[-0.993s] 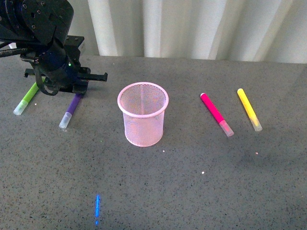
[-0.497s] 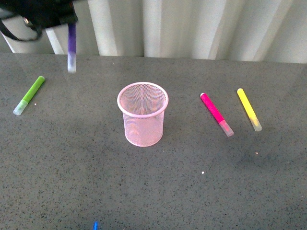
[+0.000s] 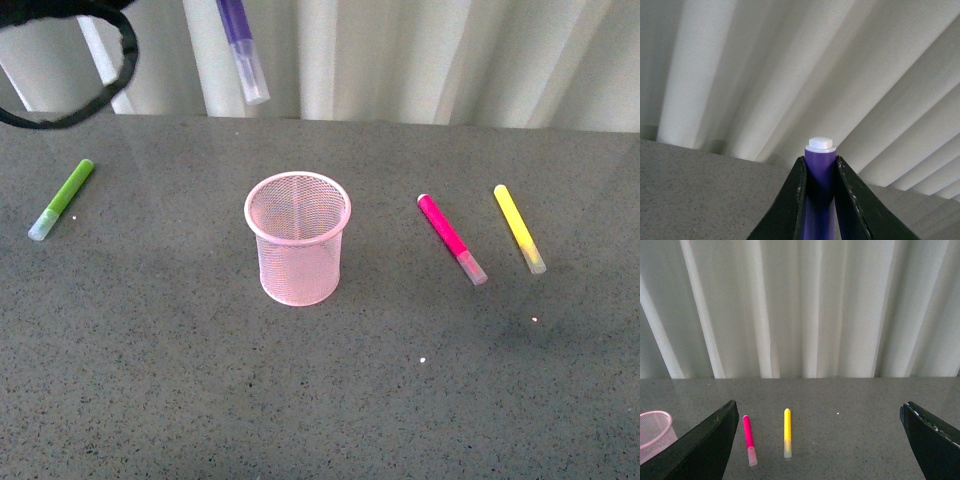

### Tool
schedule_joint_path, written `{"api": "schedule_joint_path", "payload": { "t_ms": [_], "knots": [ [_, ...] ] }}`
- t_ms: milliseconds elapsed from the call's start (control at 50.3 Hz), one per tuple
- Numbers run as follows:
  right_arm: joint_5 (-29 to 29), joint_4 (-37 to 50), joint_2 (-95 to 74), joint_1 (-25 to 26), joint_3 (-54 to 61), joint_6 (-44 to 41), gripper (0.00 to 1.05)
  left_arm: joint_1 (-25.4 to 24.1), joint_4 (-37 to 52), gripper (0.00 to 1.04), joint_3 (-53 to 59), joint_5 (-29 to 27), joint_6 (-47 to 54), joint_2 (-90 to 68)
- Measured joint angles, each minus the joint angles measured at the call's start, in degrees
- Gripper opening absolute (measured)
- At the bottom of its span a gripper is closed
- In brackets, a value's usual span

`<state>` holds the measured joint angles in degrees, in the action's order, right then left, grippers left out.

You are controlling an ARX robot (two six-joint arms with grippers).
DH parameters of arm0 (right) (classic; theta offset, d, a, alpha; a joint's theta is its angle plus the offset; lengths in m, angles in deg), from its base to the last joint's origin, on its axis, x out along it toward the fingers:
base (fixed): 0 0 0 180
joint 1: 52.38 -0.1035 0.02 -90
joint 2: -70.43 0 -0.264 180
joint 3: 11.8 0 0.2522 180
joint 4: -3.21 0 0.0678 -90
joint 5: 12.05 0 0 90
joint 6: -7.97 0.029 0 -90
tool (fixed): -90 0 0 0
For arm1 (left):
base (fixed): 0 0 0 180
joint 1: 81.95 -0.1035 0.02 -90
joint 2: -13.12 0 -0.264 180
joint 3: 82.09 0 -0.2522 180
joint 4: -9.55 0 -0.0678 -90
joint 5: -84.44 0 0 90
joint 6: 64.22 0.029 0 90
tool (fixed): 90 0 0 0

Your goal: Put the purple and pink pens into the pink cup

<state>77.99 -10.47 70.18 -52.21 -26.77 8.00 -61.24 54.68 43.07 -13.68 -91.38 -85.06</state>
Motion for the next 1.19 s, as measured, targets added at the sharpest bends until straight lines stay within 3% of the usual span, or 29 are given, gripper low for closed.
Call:
{"api": "schedule_joint_path", "payload": {
  "t_ms": [298, 695, 1113, 1192],
  "knots": [
    [0.0, 0.0, 0.0, 0.0, 0.0, 0.0, 0.98, 2.4, 13.7, 0.13, -0.7, -0.5, -1.5, -15.0],
    [0.0, 0.0, 0.0, 0.0, 0.0, 0.0, 0.98, -1.2, 17.5, 0.13, -3.6, 0.2, -2.1, -21.2],
    [0.0, 0.0, 0.0, 0.0, 0.0, 0.0, 0.98, 1.1, 20.9, 0.13, -1.0, -0.9, -3.9, -23.2],
    [0.0, 0.0, 0.0, 0.0, 0.0, 0.0, 0.98, 1.3, 20.9, 0.23, -1.0, -0.9, -4.0, -23.2]
  ]
}}
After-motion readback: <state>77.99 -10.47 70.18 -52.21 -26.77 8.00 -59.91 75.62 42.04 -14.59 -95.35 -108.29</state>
